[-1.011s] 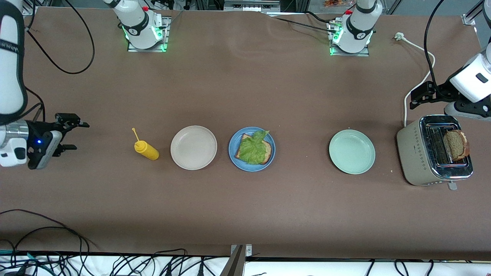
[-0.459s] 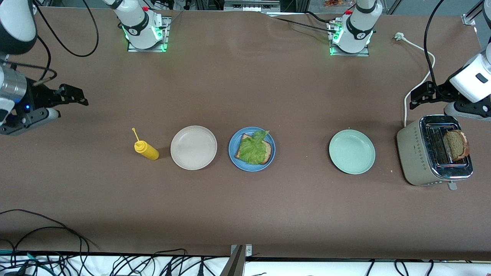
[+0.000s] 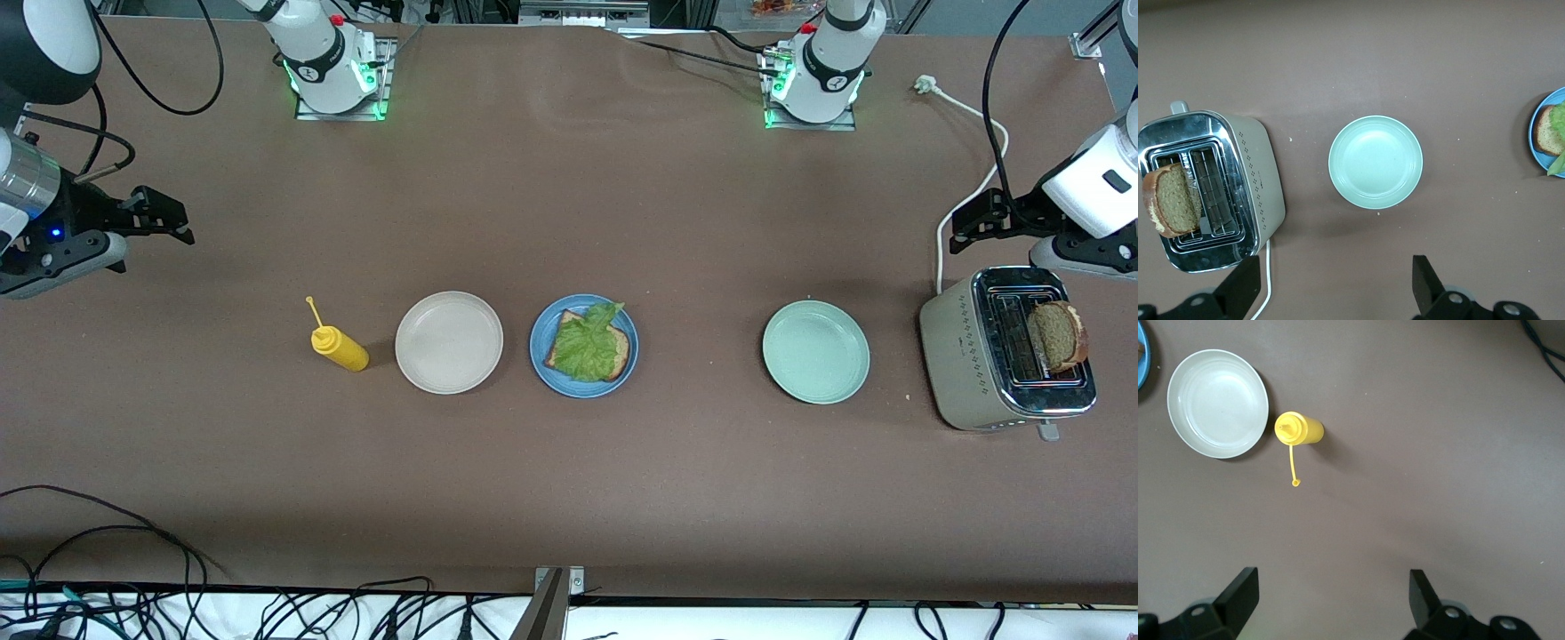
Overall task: Make sandwich in blue plate with both arms
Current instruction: 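Withdraw the right gripper away from the mustard bottle, then lower the left gripper over the bread slice in the toaster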
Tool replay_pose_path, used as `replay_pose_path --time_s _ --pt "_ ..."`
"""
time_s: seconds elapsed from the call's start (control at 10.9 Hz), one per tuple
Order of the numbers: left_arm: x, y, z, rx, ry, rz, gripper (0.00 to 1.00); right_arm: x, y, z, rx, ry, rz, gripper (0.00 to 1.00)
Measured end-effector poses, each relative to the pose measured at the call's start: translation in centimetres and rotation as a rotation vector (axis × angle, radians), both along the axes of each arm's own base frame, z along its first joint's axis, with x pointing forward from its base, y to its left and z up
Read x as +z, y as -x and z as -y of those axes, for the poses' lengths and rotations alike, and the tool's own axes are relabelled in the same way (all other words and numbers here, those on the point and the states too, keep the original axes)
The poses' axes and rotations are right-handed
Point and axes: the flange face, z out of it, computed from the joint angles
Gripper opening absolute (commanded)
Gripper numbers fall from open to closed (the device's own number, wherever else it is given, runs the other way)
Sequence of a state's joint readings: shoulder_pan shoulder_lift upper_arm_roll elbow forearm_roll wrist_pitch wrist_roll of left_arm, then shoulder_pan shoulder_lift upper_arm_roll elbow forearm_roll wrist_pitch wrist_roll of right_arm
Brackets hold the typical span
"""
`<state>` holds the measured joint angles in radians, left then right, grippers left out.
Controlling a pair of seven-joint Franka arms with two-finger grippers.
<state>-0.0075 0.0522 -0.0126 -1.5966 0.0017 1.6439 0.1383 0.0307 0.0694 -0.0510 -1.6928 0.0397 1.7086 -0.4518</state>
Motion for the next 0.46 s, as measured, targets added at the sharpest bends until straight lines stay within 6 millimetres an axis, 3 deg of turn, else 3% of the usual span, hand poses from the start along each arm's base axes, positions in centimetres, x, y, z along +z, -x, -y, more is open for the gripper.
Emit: replay_pose_path --time_s 0.18,0.46 --pt "0.0 0.0 0.0 0.000 0.000 0.000 1.00 0.5 0.1 -0.3 -0.084 0.003 0.019 1.00" --pt "0.0 0.0 0.0 0.000 0.000 0.000 1.00 2.5 1.0 -2.7 -0.177 0.002 0.049 1.00"
